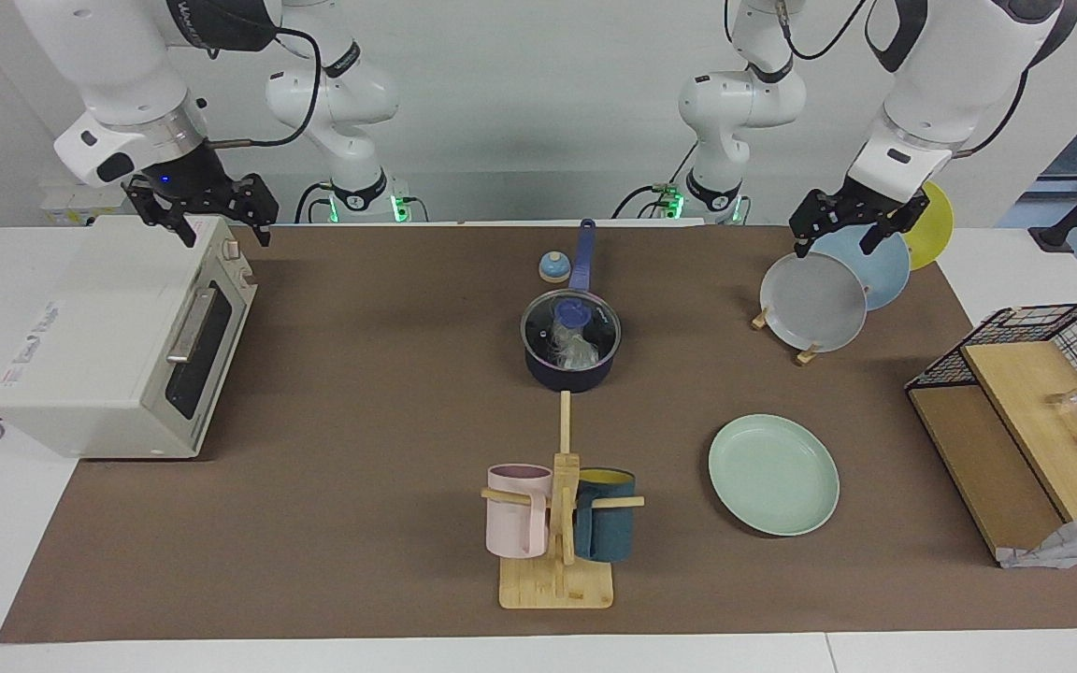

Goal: Transfer vermicelli from pot to plate
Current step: 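Move the right gripper over the blue knob of the glass lid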

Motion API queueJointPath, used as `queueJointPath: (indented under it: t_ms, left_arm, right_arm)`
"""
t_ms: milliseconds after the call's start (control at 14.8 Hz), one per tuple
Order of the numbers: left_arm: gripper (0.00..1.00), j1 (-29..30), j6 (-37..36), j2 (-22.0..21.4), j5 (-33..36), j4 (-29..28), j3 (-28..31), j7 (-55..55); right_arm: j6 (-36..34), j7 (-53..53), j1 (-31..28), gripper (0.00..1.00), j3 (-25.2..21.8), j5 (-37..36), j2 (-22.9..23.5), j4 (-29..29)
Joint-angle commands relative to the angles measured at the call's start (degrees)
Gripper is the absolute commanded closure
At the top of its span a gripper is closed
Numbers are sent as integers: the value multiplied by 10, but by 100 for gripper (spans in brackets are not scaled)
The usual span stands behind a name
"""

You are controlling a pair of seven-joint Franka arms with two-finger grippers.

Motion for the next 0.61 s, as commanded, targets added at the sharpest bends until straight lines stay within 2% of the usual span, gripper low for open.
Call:
queueJointPath:
  t_ms: [0, 540]
  left_arm:
    - [0, 0, -1, -14, 9, -12, 1, 2]
    - [0, 0, 0, -14, 9, -12, 1, 2]
  right_arm:
    - [-4, -7, -1, 0, 1, 8, -2, 3]
    - [-8, -8, -3, 0, 0, 8, -7, -7]
